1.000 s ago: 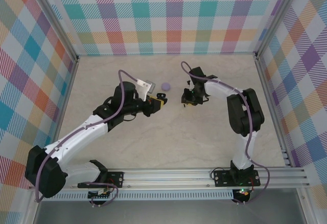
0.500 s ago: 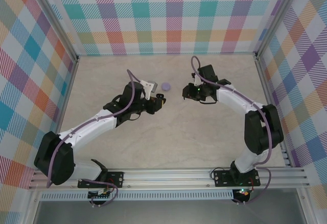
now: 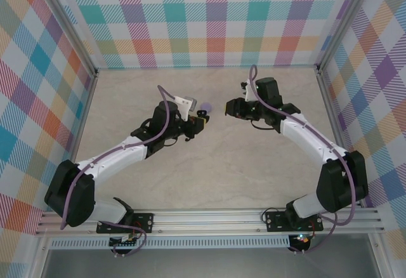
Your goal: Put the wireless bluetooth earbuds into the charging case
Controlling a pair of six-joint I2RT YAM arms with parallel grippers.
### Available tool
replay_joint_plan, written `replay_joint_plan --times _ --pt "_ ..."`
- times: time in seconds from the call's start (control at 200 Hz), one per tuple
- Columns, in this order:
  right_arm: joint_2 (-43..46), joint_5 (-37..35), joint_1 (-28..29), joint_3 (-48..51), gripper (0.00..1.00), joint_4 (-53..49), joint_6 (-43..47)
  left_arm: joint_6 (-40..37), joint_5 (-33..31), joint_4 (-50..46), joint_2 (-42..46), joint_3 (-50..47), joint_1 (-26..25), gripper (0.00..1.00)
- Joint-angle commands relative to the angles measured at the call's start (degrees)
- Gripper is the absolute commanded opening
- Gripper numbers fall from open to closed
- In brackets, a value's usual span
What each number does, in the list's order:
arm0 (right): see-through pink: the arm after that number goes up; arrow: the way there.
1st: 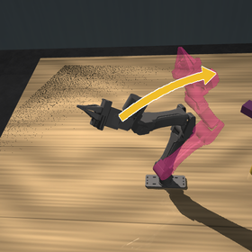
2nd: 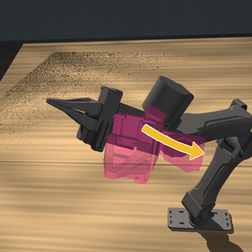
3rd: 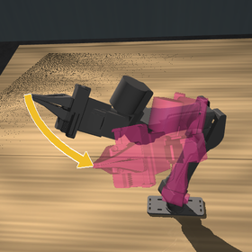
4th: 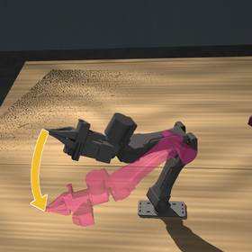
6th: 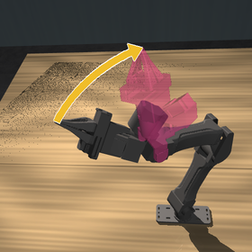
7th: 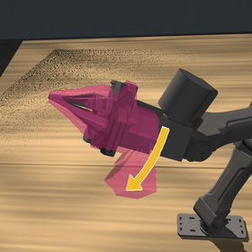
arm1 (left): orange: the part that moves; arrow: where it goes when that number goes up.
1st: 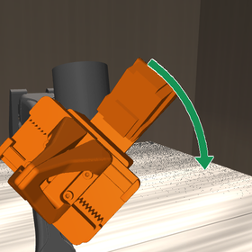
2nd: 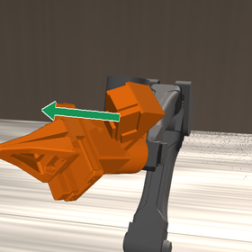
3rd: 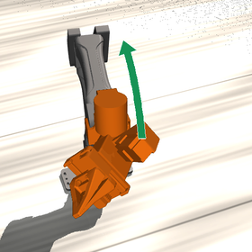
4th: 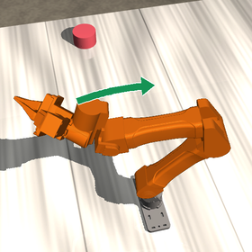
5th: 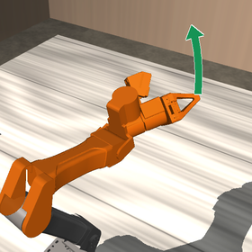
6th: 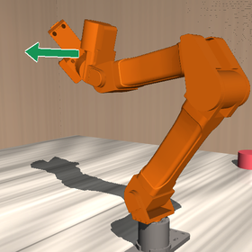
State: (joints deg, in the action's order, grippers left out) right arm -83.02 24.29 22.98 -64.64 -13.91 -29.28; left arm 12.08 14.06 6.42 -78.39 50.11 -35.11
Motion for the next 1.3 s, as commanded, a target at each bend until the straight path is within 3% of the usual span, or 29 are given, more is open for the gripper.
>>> replay_joint_plan --times 0.0,0.46,0.76,1.295 --pt "2.91 3.58 0.73 0.14 0.27 4.54 -1.61 -2.18 1.69 7.02 -0.16 -2.03 -0.53 0.2" --pt "8.99 3.76 5.85 -1.77 0.28 7.79 -2.16 -8.27 8.32 21.2 2.89 -7.13 -0.66 0.17" --pt "9.49 0.22 10.13 -3.63 0.28 5.73 2.09 -9.97 10.88 22.85 7.49 -7.83 -0.66 0.17" --pt "7.98 -0.43 11.9 -4.57 0.27 6.95 2.82 -9.44 12.65 21.16 10.05 -7.4 -0.75 0.18"
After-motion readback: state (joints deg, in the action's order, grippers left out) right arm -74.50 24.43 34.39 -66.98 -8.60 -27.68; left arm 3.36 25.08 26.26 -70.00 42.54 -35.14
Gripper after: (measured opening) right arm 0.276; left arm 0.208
